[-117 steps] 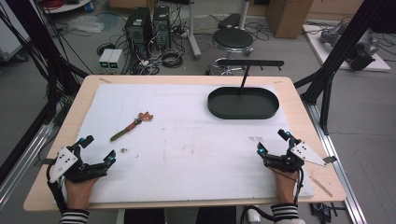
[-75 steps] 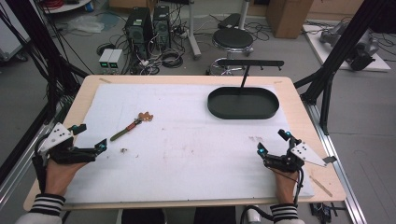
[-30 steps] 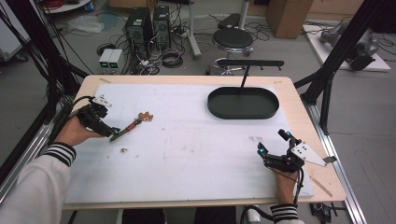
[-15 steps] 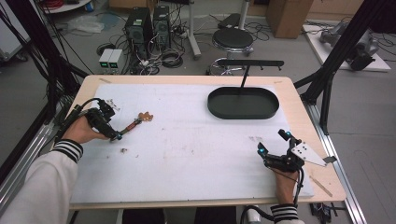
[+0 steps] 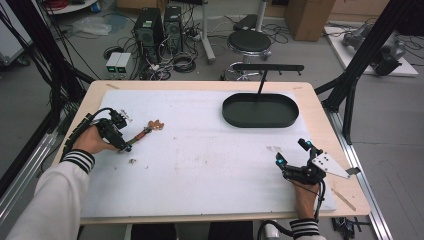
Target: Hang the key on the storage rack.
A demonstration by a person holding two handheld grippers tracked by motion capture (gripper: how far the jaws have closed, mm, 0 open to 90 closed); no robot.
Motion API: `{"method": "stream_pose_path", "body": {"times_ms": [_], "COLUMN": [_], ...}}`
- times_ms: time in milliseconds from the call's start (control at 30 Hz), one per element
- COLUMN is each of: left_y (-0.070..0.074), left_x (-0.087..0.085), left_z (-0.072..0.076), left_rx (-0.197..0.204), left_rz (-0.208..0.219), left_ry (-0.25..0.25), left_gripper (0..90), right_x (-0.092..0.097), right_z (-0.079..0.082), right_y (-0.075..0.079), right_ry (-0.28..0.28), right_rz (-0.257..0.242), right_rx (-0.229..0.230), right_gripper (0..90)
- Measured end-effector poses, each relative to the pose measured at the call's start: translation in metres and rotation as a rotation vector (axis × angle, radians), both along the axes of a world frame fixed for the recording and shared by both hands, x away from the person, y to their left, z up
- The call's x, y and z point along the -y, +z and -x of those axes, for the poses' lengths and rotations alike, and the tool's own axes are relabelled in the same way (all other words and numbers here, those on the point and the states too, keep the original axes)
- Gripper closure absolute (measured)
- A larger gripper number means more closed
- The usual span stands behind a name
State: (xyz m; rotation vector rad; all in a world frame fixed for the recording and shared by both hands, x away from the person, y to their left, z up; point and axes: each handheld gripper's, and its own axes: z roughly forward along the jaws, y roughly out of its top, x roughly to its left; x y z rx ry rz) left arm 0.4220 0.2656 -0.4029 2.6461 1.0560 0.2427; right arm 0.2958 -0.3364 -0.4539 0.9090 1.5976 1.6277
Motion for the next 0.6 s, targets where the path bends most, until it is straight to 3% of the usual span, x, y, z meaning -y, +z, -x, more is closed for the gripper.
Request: {"method": "stream_pose_path", "body": {"times_ms": [267,367,600], "left_y": [-0.0007,0.0005,0.0002], "left_x": [0.0005,0.0009,-0.0002], "left_z": [-0.0001,0.0004,-0.0003], "left_rx": [-0.01,-0.011,-0.023], "left_rz": [-0.023,-0.011,-0.029], "left_ry": [0.009,0.021,0.022], "left_gripper": [43.2,48.5,50.4], "right_x": [0.0001,0.0001,0.0001], "right_z": [0.0,0.0,0.0], "right_y": [0.0,0.0,0.0], "right_ry": [0.0,0.0,0.0], "right_rz": [0.001,0.001,0.001], "right_rx": [0.001,0.0,0.0], "right_gripper": [0.3,0.3,0.3]}}
